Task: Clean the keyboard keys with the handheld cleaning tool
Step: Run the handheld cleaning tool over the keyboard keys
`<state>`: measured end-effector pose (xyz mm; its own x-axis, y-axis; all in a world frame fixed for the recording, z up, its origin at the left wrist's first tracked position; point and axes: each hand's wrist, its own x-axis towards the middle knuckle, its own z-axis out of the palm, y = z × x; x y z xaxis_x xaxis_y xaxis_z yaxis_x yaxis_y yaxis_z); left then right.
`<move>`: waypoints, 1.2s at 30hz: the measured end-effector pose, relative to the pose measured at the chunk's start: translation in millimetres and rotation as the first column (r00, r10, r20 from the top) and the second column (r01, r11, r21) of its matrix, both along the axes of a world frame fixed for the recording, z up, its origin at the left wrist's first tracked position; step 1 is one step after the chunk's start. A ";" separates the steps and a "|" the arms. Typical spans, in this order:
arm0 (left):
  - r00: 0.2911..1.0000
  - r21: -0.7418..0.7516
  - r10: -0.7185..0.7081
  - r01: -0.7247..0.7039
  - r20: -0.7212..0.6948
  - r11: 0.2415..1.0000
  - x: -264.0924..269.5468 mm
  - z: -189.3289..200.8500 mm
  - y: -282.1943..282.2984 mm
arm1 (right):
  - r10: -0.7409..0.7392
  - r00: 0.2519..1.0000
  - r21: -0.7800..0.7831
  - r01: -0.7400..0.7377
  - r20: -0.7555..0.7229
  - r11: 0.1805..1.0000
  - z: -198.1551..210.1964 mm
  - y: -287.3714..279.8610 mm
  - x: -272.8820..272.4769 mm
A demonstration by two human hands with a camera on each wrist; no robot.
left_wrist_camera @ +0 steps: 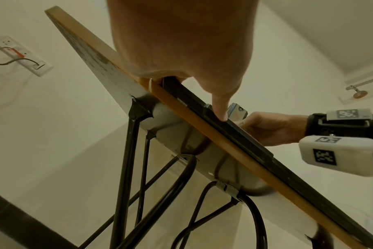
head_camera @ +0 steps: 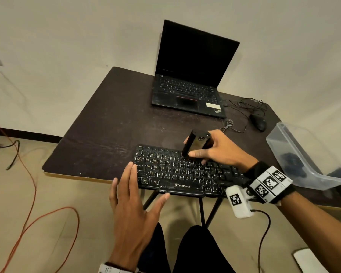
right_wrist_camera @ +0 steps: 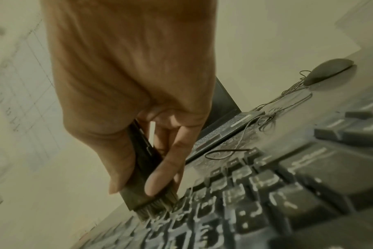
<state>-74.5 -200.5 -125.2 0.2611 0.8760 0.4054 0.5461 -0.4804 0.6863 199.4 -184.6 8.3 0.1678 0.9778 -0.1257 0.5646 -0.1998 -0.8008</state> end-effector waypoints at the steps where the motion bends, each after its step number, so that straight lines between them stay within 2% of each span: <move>1: 1.000 0.003 0.002 -0.002 -0.003 1.000 -0.3 -0.4 0.5 | 0.001 1.000 0.003 -0.001 0.004 1.000 -0.1 -1.9 -0.6; 5: 1.000 -0.001 0.000 0.000 0.003 1.000 -0.2 -2.2 -0.4 | -0.142 0.988 0.060 0.139 0.060 0.989 -2.0 -2.5 5.6; 10: 1.000 0.017 0.001 -0.001 0.026 1.000 1.3 -1.8 0.4 | -0.011 1.000 -0.003 0.012 0.029 1.000 1.3 -10.5 -2.1; 15: 1.000 0.049 0.013 -0.014 0.013 0.999 2.4 -4.3 1.4 | -0.161 0.984 0.016 0.160 0.081 0.987 1.3 -6.1 7.5; 19: 0.999 0.103 0.014 -0.018 0.038 0.995 1.0 -5.3 1.6 | -0.042 0.996 0.007 0.041 0.074 0.999 2.5 -8.2 -2.7; 23: 1.000 0.124 0.026 -0.028 0.014 0.992 -0.2 -6.3 1.7 | -0.167 0.971 0.047 0.161 0.169 0.986 4.0 -6.1 2.3; 27: 0.999 0.164 0.033 -0.035 0.020 0.986 2.5 -6.9 3.6 | -0.121 0.986 0.043 0.117 0.115 0.992 3.6 -10.5 9.7; 31: 0.998 0.166 0.064 -0.066 0.015 0.984 6.4 -10.4 3.4 | -0.170 0.978 0.053 0.164 0.120 0.985 -3.3 -15.7 20.3; 34: 0.996 0.171 0.079 -0.084 0.037 0.982 9.8 -11.7 4.3 | -0.090 0.990 0.032 0.087 0.109 0.996 -3.5 -22.5 21.7; 36: 0.996 0.166 0.090 -0.093 0.027 0.982 10.1 -12.1 4.6 | -0.113 0.988 0.045 0.109 0.105 0.993 -2.6 -25.4 25.8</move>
<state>-64.4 -195.9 -137.3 0.1740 0.8157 0.5517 0.5805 -0.5375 0.6116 225.2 -209.9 5.7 0.2857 0.9562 -0.0635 0.6236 -0.2358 -0.7454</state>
